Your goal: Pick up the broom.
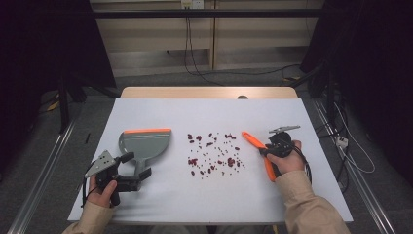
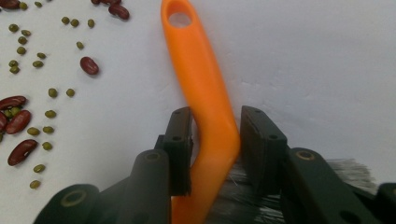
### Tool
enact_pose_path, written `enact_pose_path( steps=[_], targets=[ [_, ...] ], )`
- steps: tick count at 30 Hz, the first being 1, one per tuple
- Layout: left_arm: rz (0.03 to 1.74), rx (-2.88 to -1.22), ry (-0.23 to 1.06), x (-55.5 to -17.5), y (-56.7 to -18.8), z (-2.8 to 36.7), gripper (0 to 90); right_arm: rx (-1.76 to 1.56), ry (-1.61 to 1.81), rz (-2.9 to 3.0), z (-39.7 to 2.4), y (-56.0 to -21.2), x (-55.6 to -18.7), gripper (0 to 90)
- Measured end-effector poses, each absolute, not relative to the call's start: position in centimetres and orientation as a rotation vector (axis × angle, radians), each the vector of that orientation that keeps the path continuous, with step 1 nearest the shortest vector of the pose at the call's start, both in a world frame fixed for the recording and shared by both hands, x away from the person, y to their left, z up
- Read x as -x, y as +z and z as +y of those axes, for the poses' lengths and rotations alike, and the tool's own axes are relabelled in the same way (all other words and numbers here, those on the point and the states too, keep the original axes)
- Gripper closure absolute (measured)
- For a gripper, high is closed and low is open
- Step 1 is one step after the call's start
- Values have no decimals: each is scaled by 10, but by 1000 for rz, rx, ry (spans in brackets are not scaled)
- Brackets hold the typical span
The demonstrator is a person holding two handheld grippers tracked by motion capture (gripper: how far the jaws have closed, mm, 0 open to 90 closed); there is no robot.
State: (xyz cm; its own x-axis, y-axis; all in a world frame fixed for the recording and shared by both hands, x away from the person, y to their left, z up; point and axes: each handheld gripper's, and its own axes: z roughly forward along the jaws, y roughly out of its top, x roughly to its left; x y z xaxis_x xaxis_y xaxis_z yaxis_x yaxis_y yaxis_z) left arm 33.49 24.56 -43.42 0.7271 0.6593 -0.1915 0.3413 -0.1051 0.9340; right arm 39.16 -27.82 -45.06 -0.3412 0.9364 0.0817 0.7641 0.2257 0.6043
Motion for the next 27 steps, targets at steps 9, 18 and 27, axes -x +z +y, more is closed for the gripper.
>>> enact_pose_path(
  steps=[9,18,27],
  targets=[
    [802,-1710,332,-335,-434,247,30,-1637,838,2135,-277,-454,-389,674],
    [809,-1710,326,-335,-434,243,30,-1627,831,2151,-277,-452,-390,684],
    [807,-1710,328,-335,-435,244,30,-1630,848,2142,-278,-451,-390,693]
  ],
)
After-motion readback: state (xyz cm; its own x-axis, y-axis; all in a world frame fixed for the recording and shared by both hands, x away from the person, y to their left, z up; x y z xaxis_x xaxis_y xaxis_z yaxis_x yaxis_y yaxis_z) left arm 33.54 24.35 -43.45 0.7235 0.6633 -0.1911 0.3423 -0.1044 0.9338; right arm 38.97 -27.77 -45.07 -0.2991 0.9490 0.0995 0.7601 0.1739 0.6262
